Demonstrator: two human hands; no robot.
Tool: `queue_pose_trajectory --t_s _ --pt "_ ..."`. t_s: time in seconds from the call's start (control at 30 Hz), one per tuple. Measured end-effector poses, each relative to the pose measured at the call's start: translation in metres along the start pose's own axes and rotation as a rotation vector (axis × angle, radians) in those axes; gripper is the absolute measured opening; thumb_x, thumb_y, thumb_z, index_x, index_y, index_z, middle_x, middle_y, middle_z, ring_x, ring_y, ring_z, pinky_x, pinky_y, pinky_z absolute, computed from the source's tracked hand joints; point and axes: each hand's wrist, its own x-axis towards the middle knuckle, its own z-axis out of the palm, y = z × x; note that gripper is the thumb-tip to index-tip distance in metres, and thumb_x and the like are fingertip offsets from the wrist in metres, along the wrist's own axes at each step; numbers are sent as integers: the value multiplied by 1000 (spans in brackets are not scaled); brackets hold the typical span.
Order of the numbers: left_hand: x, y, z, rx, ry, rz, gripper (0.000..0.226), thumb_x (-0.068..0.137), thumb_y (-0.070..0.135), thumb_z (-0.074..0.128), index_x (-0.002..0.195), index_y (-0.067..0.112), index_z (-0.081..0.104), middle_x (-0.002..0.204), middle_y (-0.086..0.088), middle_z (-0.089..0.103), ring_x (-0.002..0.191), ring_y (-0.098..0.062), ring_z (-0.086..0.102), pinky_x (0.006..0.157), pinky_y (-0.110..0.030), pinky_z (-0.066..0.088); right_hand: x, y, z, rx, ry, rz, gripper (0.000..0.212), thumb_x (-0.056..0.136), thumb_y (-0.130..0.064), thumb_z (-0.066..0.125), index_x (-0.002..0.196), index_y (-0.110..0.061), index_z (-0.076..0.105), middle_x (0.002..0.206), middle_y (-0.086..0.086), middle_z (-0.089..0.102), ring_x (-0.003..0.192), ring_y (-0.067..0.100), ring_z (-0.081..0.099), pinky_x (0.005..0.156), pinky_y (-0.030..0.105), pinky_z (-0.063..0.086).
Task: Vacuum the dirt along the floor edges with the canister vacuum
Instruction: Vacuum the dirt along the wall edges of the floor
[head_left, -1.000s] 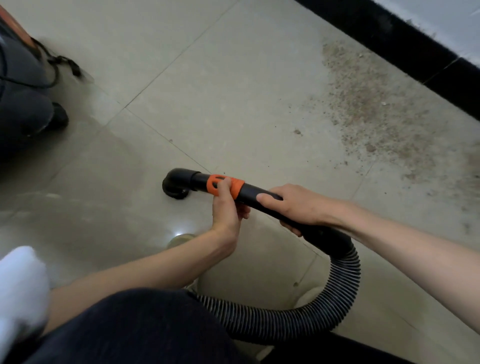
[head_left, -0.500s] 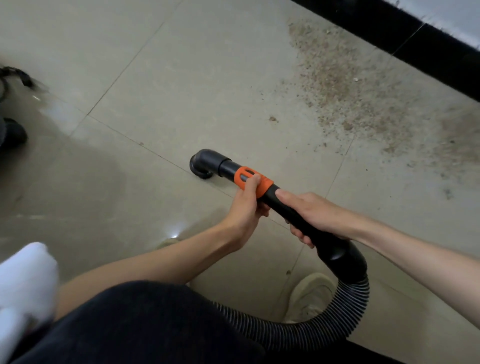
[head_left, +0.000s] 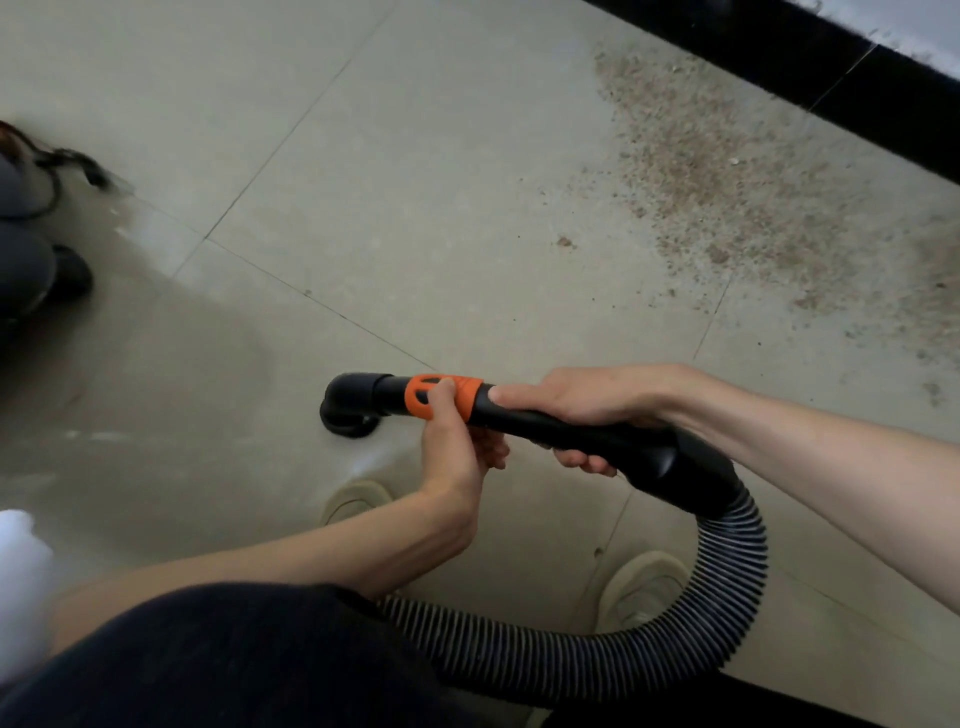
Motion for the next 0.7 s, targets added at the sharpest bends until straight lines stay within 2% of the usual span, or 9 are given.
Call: queue_pose_trajectory --t_s 0.1,0.23,0.33,0.43,0.5,0.63,0.7 --pt "-1 -1 -1 -32 23 -12 50 98 41 26 73 8 53 41 -2 46 34 -13 43 37 -19 34 1 -9 -3 -72 -27 25 60 87 -72 43 74 -13 47 45 1 50 34 17 45 41 19 41" --pt "4 3 7 -50 16 -25 47 97 42 28 75 9 53 44 -2 47 36 -14 43 39 -21 35 0 -8 -8 -95 64 -53 57 87 -66 46 69 -13 57 46 2 51 37 18 46 42 22 42" --pt "14 11 25 -44 -69 -12 42 97 42 28 74 13 48 55 -2 48 41 -12 41 42 -22 35 -4 3 -12 -34 184 -134 56 88 -66 46 82 -14 67 44 -1 52 36 16 48 40 22 43" --pt "16 5 47 16 -214 -42 40 98 40 28 72 15 46 51 3 49 44 -9 43 44 -21 37 -12 31 -12 104 332 -130 53 89 -63 46 84 -14 64 42 0 53 34 16 48 39 22 42" --pt "15 -3 63 96 -315 -93 38 99 39 30 75 15 47 56 3 52 53 -10 46 51 -21 39 -20 56 -11 204 418 -98 52 90 -62 46 81 -13 60 41 1 53 33 17 48 37 21 40" --pt "16 -6 101 195 -429 -209 36 100 37 34 95 7 53 93 -15 58 87 -26 56 75 -34 47 -29 90 -14 383 593 -60 53 91 -61 48 80 -11 56 40 4 53 31 18 47 35 22 39" --pt "21 -2 119 222 -433 -206 33 100 34 37 90 6 52 92 -16 57 87 -28 58 77 -36 50 -25 94 -20 436 684 -67 52 90 -62 49 77 -11 55 40 4 53 31 18 47 35 23 40"
